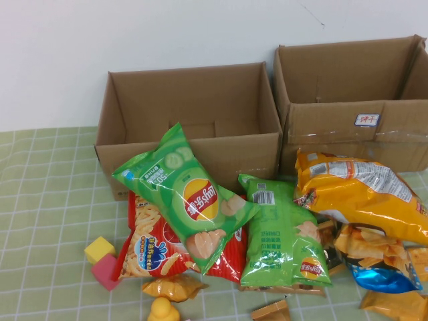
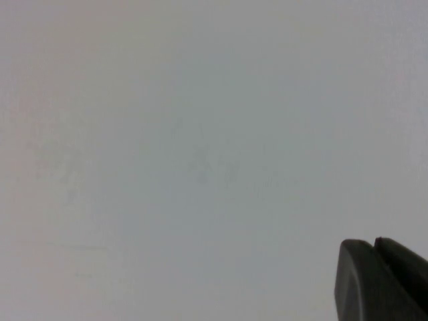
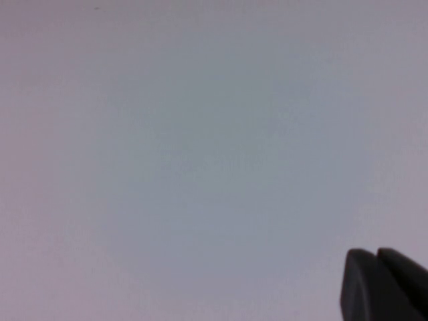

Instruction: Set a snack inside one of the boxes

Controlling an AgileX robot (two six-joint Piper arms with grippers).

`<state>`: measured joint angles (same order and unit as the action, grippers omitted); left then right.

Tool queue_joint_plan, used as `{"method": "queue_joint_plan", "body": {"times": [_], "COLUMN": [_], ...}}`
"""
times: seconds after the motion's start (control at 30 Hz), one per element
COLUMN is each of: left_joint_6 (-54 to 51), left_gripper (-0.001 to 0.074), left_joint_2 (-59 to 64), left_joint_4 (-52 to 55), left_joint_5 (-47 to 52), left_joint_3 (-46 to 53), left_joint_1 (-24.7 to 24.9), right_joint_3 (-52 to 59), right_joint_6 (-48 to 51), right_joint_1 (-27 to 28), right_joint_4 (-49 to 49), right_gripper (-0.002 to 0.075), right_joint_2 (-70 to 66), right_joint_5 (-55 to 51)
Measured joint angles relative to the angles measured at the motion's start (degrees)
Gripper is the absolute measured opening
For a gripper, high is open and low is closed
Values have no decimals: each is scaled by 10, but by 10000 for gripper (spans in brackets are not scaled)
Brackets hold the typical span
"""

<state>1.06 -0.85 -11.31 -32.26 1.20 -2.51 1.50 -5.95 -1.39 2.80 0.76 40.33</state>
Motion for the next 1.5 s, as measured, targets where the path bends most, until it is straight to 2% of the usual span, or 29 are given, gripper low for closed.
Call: {"method": "queue_joint_plan", "body": {"times": [0.1, 0.23, 0.43, 0.6, 0.77, 1.0, 1.3, 1.4, 1.5], "left_joint_6": [2, -6, -51, -67, -74, -74, -160, -196, -287], "left_gripper": [-2, -2, -2, -2, -3, -2, -2, -2, -2], "left_joint_2": [0, 0, 68, 153, 231, 319, 459, 507, 558], "left_joint_4": [24, 5, 17, 40, 28, -140, -252, -340, -468], "left_joint_5": [78, 234, 439, 566, 678, 684, 655, 627, 586], "left_joint_3": [-34, -144, -294, -326, -326, -309, -299, -299, -299], "left_joint_1": [0, 0, 0, 0, 0, 0, 0, 0, 0], "right_joint_3": [-25, -103, -234, -261, -261, -259, -246, -246, -246], "right_joint_6": [17, 25, 45, 104, 120, 132, 132, 132, 132], "right_joint_1": [0, 0, 0, 0, 0, 0, 0, 0, 0], "right_joint_4": [37, 64, 56, 34, 31, 29, 89, 92, 93], "right_gripper": [-2, -2, -2, -2, -2, -2, -2, -2, -2], "right_joint_2": [0, 0, 1, -36, -106, -222, -300, -304, -305], "right_joint_5": [-32, -105, -403, -597, -720, -799, -765, -761, -753]}}
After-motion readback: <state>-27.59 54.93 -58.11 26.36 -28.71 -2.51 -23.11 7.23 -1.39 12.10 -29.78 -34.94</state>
